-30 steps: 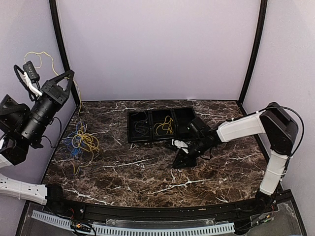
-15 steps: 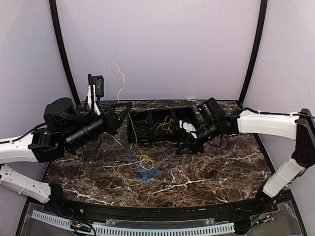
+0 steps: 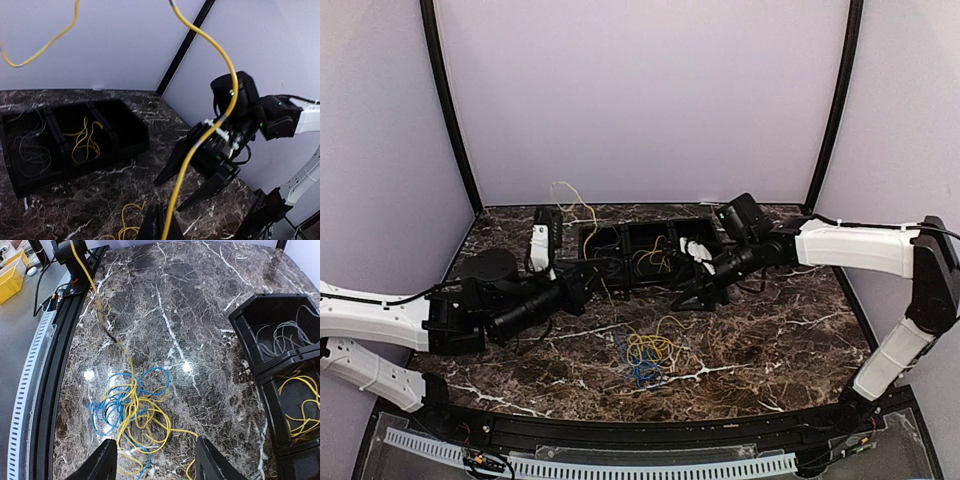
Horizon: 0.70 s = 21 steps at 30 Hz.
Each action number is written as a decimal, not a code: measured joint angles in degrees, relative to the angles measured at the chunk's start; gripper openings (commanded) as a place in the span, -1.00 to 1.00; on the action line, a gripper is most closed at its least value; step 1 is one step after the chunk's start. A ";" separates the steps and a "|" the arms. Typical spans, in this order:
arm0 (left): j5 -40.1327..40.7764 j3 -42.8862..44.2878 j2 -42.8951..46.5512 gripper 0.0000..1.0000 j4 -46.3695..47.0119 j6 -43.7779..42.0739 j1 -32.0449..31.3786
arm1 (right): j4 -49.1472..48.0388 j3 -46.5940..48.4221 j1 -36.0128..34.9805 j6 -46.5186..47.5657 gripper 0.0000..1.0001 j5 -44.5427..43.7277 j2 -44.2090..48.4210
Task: Untangle the cables
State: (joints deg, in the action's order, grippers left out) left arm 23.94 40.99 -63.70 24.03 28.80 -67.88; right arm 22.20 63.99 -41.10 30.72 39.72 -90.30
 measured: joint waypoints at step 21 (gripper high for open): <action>7.89 -11.26 3.78 -1.00 -0.55 15.61 -0.55 | -4.42 10.93 -11.82 -3.93 0.09 -6.69 -18.97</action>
State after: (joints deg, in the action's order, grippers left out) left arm 31.83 29.74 -59.92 23.49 44.40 -68.42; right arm 17.78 74.91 -52.93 26.79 33.04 -109.27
